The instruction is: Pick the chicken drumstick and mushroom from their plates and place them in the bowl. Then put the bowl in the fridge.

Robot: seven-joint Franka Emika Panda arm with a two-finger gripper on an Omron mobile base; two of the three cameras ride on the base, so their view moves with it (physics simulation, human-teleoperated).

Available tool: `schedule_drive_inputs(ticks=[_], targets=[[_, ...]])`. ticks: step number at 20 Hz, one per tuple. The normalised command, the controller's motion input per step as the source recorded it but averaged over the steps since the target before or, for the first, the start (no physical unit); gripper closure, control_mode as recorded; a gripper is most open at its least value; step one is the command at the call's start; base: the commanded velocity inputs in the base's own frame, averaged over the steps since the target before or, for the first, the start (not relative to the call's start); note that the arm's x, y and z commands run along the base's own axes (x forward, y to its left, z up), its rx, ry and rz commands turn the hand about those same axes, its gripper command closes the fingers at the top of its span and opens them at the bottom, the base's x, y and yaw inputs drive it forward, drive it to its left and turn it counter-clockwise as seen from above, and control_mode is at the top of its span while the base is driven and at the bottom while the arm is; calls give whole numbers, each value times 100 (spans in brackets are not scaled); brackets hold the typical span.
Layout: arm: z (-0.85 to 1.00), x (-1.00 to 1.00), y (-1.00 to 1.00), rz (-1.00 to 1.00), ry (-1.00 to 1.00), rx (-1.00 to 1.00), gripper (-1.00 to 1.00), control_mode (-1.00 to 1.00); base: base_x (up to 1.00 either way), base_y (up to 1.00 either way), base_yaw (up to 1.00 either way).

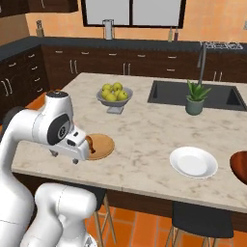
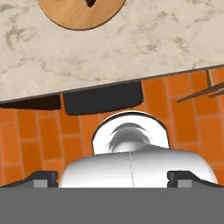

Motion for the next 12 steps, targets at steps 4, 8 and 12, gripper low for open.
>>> schedule_drive_inputs(ticks=[4,8,12], targets=[[0,77,2,12,3,-9,-100,-100,0,0,0],[-5,86,0,35,1,-6,-100,-100,0,0,0],[-27,54,10,54,2,0,-100,-100,0,0,0]])
